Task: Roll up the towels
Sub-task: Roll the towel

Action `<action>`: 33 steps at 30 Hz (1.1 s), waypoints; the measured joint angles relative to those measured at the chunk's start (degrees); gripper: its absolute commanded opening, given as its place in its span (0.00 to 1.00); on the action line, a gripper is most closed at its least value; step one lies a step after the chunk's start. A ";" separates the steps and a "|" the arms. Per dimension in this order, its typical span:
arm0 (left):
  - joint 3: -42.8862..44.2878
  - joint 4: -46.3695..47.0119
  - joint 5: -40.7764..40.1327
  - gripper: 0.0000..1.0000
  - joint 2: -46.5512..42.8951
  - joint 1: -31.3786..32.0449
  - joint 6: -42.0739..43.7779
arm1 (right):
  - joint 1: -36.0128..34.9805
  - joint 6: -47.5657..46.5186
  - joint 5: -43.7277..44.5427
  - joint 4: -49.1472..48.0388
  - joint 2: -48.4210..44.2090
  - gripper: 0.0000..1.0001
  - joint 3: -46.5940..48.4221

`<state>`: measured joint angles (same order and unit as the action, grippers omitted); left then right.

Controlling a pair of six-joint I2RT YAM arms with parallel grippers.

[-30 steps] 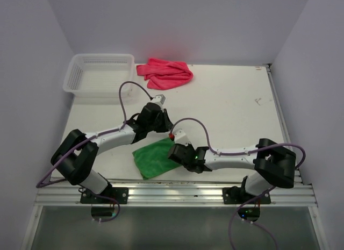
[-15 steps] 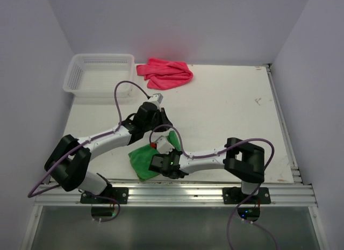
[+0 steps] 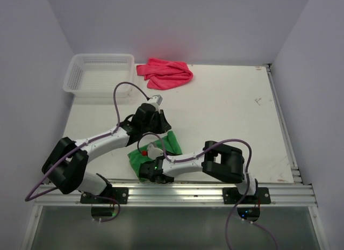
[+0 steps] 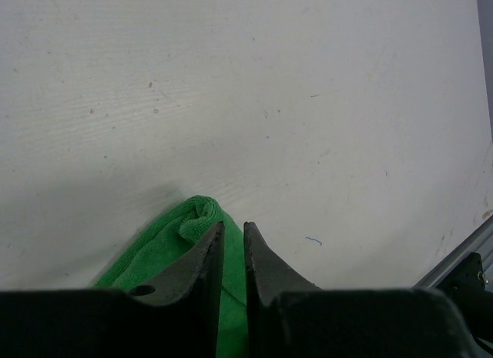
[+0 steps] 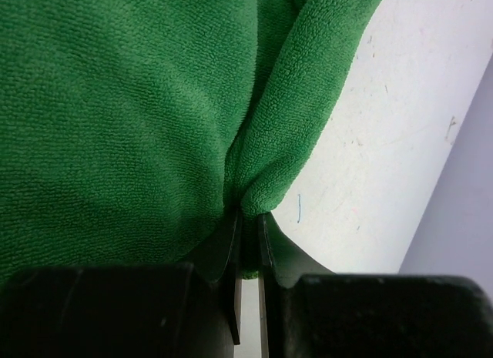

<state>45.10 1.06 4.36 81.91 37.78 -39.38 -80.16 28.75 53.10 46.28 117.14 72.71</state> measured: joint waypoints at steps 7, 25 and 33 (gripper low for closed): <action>-1.81 -0.13 1.44 0.19 -1.03 0.00 0.50 | -0.72 -2.71 1.57 4.28 4.48 0.00 3.82; -4.52 2.38 8.83 0.17 -1.38 2.01 0.98 | -1.33 -7.37 3.34 10.12 10.51 0.00 8.96; -4.52 6.82 10.88 0.13 4.68 2.12 0.90 | -1.40 -7.87 3.48 10.08 10.71 0.00 8.92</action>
<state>40.58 7.88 15.25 86.59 39.90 -38.48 -81.56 20.88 56.58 56.36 127.85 81.62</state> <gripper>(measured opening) 0.147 0.101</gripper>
